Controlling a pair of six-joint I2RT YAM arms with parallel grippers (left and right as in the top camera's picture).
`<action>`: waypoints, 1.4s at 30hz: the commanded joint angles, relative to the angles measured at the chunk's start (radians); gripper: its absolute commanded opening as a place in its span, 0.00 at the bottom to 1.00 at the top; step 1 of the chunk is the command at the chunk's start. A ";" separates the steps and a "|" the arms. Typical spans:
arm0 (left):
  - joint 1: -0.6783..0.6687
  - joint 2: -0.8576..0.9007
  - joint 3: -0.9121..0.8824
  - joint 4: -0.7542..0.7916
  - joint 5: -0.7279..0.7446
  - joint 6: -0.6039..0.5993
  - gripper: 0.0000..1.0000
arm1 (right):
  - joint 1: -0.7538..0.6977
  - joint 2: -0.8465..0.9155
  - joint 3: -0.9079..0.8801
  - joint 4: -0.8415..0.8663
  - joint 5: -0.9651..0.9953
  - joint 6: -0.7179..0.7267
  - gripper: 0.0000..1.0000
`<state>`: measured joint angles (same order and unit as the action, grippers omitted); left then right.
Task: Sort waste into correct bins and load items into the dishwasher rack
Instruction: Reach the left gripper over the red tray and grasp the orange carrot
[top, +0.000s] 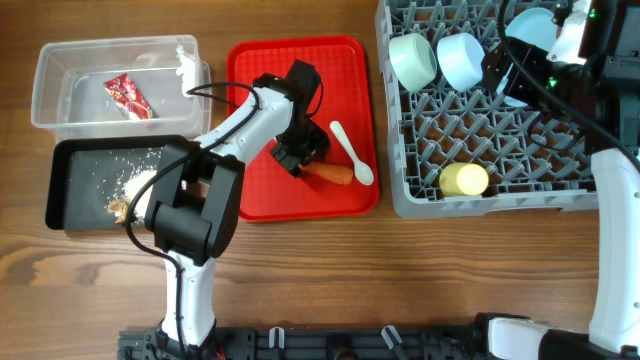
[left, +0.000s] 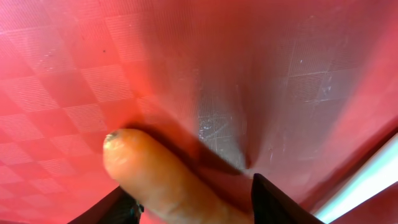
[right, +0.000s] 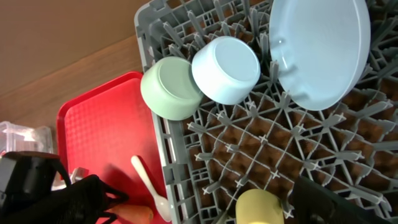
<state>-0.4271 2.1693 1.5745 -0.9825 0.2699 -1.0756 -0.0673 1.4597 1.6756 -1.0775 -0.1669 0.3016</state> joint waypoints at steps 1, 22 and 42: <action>-0.001 0.017 -0.004 0.006 -0.059 0.017 0.53 | 0.000 -0.024 0.000 -0.001 0.021 -0.014 1.00; 0.163 0.007 0.006 0.003 -0.064 0.254 0.25 | 0.000 -0.024 0.000 -0.001 0.067 -0.041 1.00; -0.117 -0.041 0.062 0.136 -0.246 0.143 1.00 | 0.000 -0.024 0.000 -0.022 0.063 -0.040 1.00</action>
<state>-0.5064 2.1410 1.6207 -0.8677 0.1558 -0.8932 -0.0673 1.4593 1.6756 -1.0927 -0.1223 0.2825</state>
